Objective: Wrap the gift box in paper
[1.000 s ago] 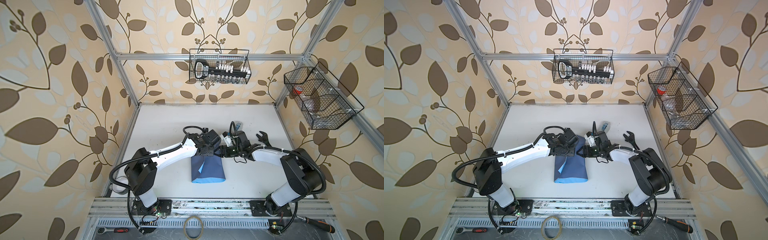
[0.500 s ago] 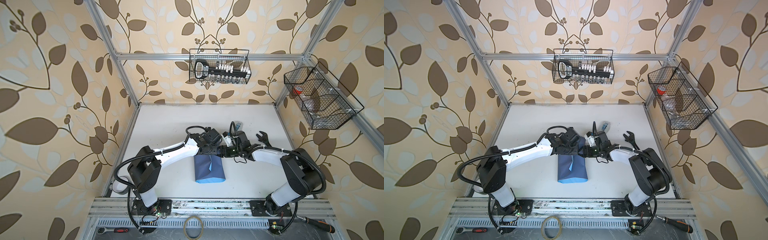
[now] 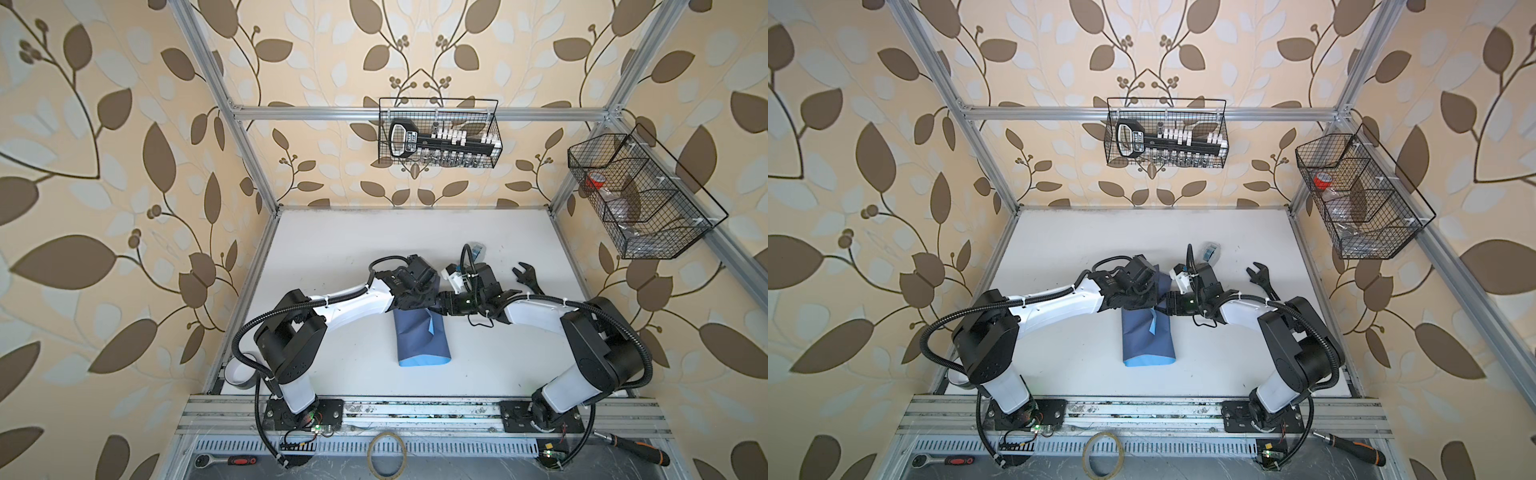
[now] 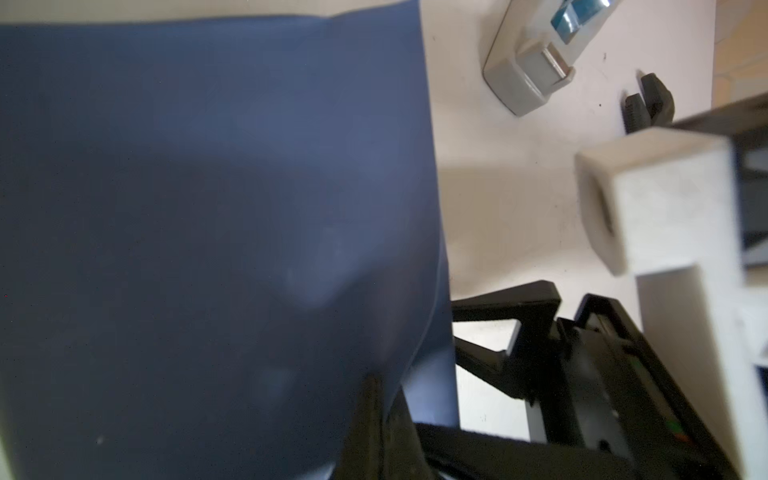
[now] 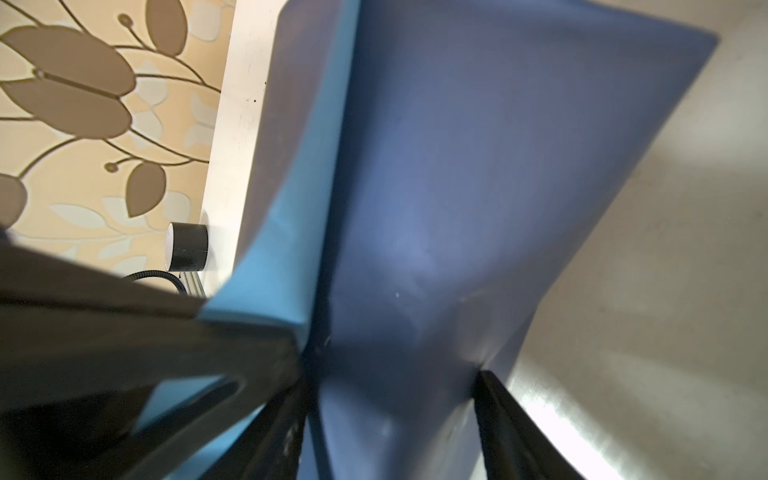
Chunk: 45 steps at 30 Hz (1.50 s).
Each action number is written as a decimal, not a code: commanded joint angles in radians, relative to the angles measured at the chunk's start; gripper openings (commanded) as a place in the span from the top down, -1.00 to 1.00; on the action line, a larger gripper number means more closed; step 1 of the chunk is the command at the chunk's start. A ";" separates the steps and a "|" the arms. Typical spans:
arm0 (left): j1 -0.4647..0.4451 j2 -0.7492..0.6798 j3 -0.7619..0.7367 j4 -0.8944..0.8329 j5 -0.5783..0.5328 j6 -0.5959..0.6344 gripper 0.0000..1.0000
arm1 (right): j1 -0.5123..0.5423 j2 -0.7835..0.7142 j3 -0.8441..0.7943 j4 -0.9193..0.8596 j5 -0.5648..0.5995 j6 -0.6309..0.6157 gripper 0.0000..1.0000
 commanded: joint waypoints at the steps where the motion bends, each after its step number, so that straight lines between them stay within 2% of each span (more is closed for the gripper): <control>1: -0.003 -0.067 -0.054 0.134 0.045 -0.077 1.00 | 0.006 0.072 -0.071 -0.181 0.156 -0.018 -0.26; 9: 0.002 -0.112 -0.183 0.353 0.080 -0.120 1.00 | 0.005 0.069 -0.077 -0.173 0.158 -0.010 -0.25; 17: 0.017 -0.133 -0.363 0.646 0.143 -0.201 1.00 | -0.008 0.069 -0.079 -0.159 0.133 -0.009 -0.25; 33: 0.037 -0.108 -0.559 1.044 0.191 -0.298 1.00 | -0.007 0.079 -0.074 -0.161 0.135 -0.009 -0.26; 41: 0.039 -0.078 -0.559 1.134 0.233 -0.328 1.00 | -0.003 0.081 -0.077 -0.160 0.138 -0.009 -0.26; 45: 0.040 -0.054 -0.580 1.154 0.220 -0.345 1.00 | -0.003 0.080 -0.076 -0.160 0.139 -0.011 -0.26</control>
